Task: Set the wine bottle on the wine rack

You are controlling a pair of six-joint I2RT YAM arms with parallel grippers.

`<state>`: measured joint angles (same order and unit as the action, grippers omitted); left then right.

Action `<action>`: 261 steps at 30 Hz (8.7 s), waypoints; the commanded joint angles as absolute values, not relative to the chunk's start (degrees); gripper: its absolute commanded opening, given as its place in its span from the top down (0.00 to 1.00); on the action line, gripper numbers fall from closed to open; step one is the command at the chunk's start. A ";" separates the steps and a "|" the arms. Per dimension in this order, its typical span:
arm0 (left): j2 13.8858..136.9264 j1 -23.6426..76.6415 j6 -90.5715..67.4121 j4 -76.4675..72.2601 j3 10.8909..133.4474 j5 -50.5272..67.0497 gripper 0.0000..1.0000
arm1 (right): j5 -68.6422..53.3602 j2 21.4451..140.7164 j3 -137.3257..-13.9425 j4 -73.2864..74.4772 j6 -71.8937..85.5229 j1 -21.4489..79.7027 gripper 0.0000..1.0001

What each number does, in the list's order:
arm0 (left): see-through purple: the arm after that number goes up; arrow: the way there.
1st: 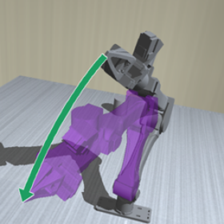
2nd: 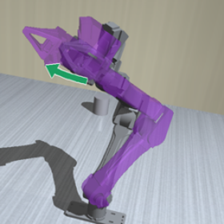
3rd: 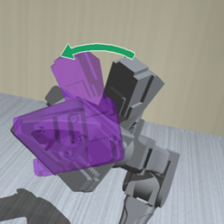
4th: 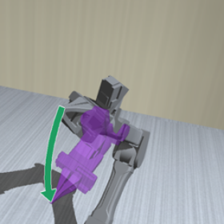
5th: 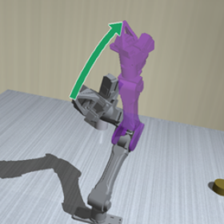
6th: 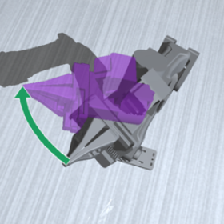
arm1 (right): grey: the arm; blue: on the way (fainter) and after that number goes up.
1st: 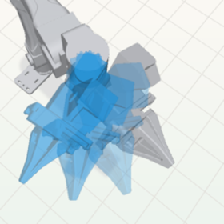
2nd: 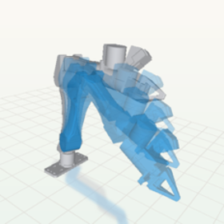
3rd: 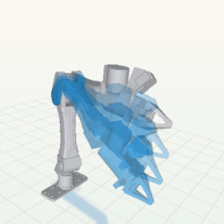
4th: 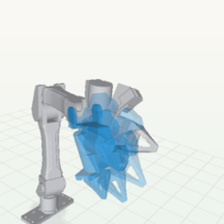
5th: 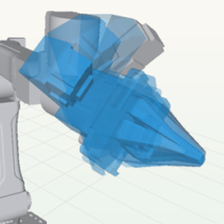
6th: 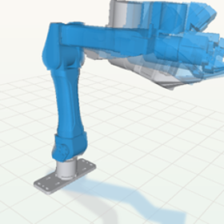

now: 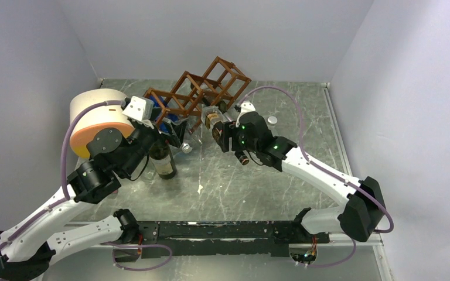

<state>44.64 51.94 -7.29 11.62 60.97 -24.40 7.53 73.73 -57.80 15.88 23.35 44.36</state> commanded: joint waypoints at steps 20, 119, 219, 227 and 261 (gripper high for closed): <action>45.77 51.78 -7.58 14.61 65.06 -29.25 0.02 | 12.46 79.74 -60.54 -5.94 22.15 45.00 1.00; 42.19 51.77 -10.15 25.02 67.18 -23.74 0.01 | -4.41 91.56 -74.01 2.65 13.49 36.12 0.09; 53.60 52.34 3.44 -20.70 32.36 17.50 0.13 | 44.96 47.82 -53.83 4.85 15.58 67.16 1.00; 60.75 52.29 -0.35 -37.93 26.83 22.02 0.12 | 39.42 46.38 -55.92 4.03 13.24 67.19 1.00; 71.43 52.30 -2.48 -68.57 21.80 28.57 0.93 | 13.54 38.48 -52.37 1.58 12.13 67.16 0.51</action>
<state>71.29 52.38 -5.45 -64.23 19.11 28.51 17.32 40.01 -49.36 1.96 8.71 66.81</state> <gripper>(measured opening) 0.787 0.347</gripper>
